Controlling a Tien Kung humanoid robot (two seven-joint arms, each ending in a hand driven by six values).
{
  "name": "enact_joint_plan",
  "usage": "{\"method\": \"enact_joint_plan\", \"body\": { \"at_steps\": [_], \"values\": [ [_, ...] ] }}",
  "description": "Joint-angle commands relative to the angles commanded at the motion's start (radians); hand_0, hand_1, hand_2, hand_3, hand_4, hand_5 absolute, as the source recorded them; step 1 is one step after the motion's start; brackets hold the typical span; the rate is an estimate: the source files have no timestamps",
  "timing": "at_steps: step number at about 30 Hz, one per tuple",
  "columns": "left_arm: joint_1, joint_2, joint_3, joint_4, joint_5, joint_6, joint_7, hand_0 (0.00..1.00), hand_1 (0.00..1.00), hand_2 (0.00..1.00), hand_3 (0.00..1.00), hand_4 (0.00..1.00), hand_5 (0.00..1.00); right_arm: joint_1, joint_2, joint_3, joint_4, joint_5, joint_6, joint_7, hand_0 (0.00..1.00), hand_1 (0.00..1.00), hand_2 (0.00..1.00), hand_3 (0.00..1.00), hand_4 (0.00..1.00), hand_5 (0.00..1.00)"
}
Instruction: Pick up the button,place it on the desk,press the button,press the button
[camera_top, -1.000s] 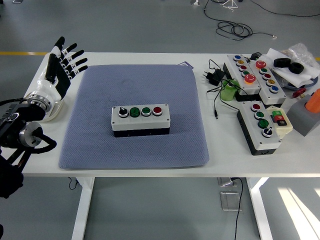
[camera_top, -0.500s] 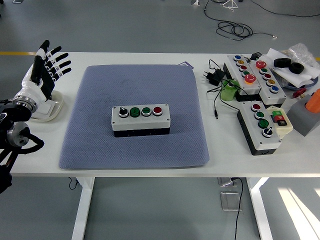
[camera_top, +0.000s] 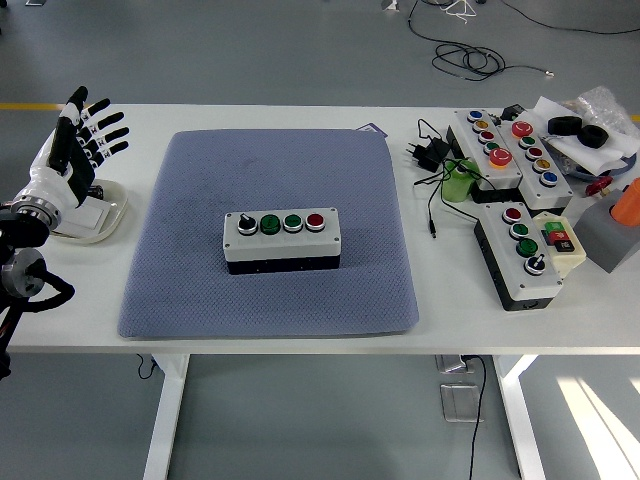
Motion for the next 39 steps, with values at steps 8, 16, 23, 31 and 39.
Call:
{"method": "enact_joint_plan", "body": {
  "at_steps": [8, 16, 23, 31, 39],
  "values": [
    [-0.003, 0.002, -0.008, -0.005, 0.004, 0.002, -0.002, 0.775, 0.795, 0.832, 0.882, 0.717, 0.998, 0.003, 0.001, -0.003, 0.000, 0.004, 0.001, 0.000, 0.787, 0.797, 0.817, 0.751, 0.412, 0.479],
    [0.008, 0.005, -0.007, -0.016, 0.009, 0.001, 0.000, 0.775, 0.795, 0.832, 0.881, 0.715, 0.998, -0.007, -0.001, -0.011, 0.000, 0.014, 0.003, 0.002, 0.787, 0.797, 0.817, 0.751, 0.412, 0.479],
    [0.016, 0.003, -0.007, -0.034, 0.014, 0.001, 0.003, 0.775, 0.793, 0.832, 0.880, 0.716, 0.998, -0.015, -0.002, -0.016, 0.000, 0.021, 0.003, 0.003, 0.787, 0.797, 0.817, 0.751, 0.412, 0.479],
    [0.018, 0.003, 0.001, -0.054, 0.017, 0.004, 0.006, 0.777, 0.796, 0.834, 0.879, 0.717, 0.998, -0.020, -0.002, -0.022, 0.000, 0.029, 0.003, 0.003, 0.787, 0.797, 0.817, 0.751, 0.412, 0.479],
    [0.024, 0.003, 0.007, -0.073, 0.020, 0.008, 0.010, 0.778, 0.797, 0.834, 0.879, 0.720, 0.998, -0.026, -0.002, -0.024, 0.000, 0.029, 0.003, 0.002, 0.787, 0.797, 0.817, 0.751, 0.412, 0.479]
  ]
}}
